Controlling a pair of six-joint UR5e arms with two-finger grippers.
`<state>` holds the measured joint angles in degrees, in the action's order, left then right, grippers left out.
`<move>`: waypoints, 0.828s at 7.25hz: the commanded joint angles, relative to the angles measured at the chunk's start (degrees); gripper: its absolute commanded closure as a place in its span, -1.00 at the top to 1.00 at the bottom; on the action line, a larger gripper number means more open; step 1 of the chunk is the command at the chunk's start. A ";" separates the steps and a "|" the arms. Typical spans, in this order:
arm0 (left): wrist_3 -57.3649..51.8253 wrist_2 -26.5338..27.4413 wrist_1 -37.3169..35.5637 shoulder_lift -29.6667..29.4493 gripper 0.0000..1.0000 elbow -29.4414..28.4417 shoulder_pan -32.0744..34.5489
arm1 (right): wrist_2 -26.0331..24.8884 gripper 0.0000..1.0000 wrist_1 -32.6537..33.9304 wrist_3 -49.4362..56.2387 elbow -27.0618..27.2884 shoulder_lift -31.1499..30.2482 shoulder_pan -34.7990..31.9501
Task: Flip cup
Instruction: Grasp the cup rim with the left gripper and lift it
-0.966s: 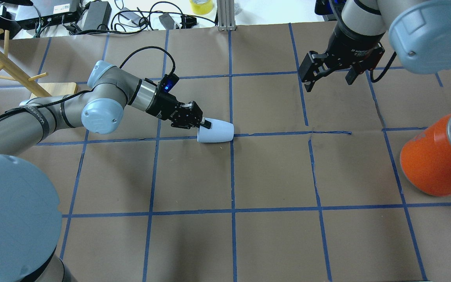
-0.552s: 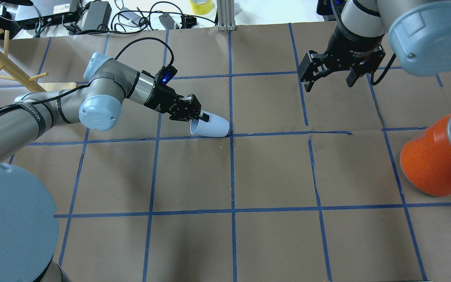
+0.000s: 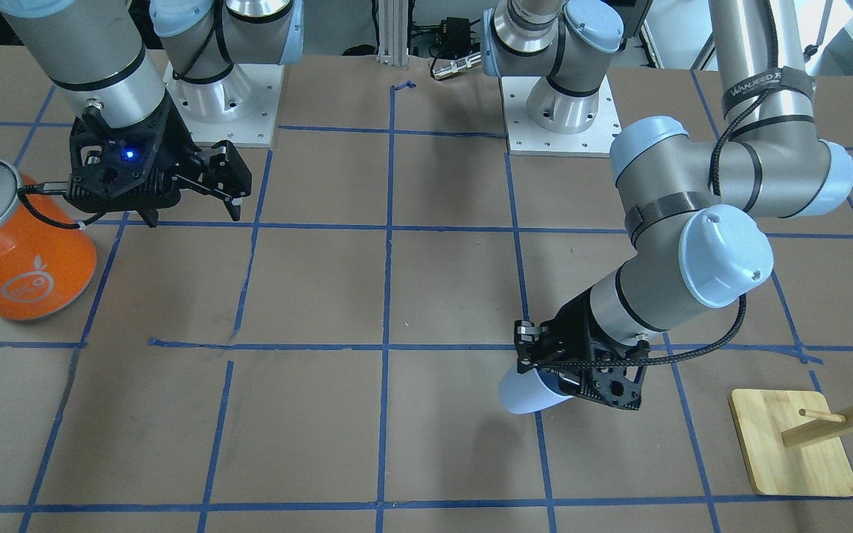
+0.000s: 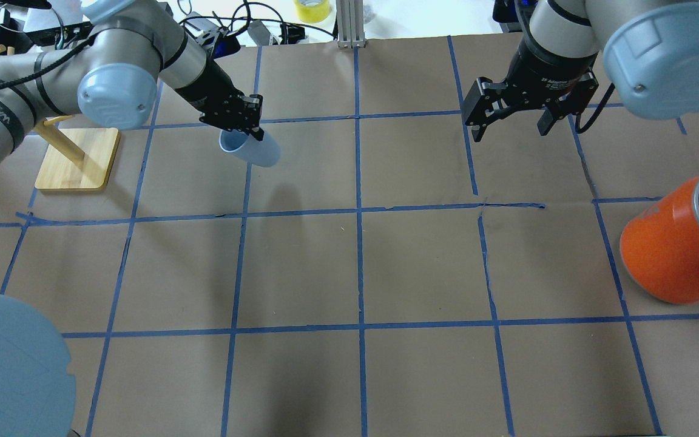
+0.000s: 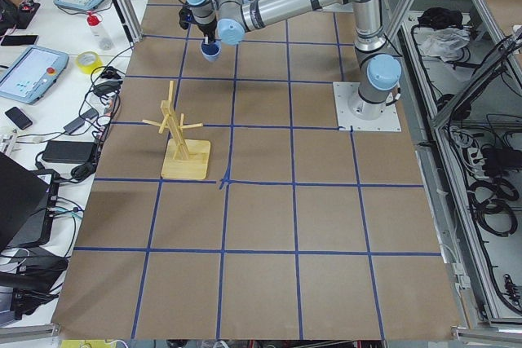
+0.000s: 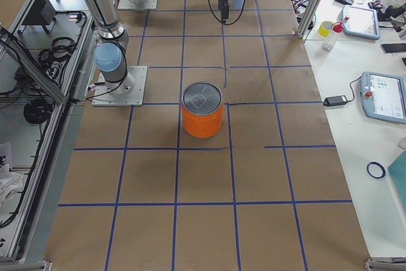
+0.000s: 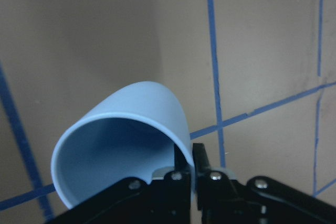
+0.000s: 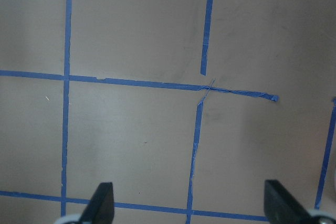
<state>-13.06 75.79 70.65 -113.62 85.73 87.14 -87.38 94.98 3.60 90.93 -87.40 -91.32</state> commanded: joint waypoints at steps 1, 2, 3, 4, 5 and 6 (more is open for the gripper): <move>-9.75 15.30 -0.42 -1.69 -1.00 -2.67 -0.56 | 0.28 1.00 0.12 -0.17 0.03 -0.05 0.00; -14.49 20.66 -0.69 -3.52 -1.00 -5.02 -1.09 | -0.15 1.00 1.25 -0.09 0.12 0.04 0.00; -16.45 21.06 1.05 -6.07 -1.00 -9.05 -2.14 | -0.07 1.00 1.35 -0.08 0.12 -0.05 0.00; -16.47 20.63 2.02 -7.74 -1.00 -9.96 -2.32 | 0.02 1.00 2.48 0.00 0.12 0.04 0.09; -16.29 19.93 3.25 -8.46 -1.00 -9.36 -2.41 | 0.10 1.00 2.49 -0.08 0.12 0.04 0.00; -16.47 18.61 3.44 -8.81 -1.00 -8.66 -2.41 | 0.11 1.00 2.49 0.00 0.12 0.30 0.00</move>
<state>-29.31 95.56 73.40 -121.64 76.65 84.82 -87.31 97.32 3.55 91.05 -87.29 -91.29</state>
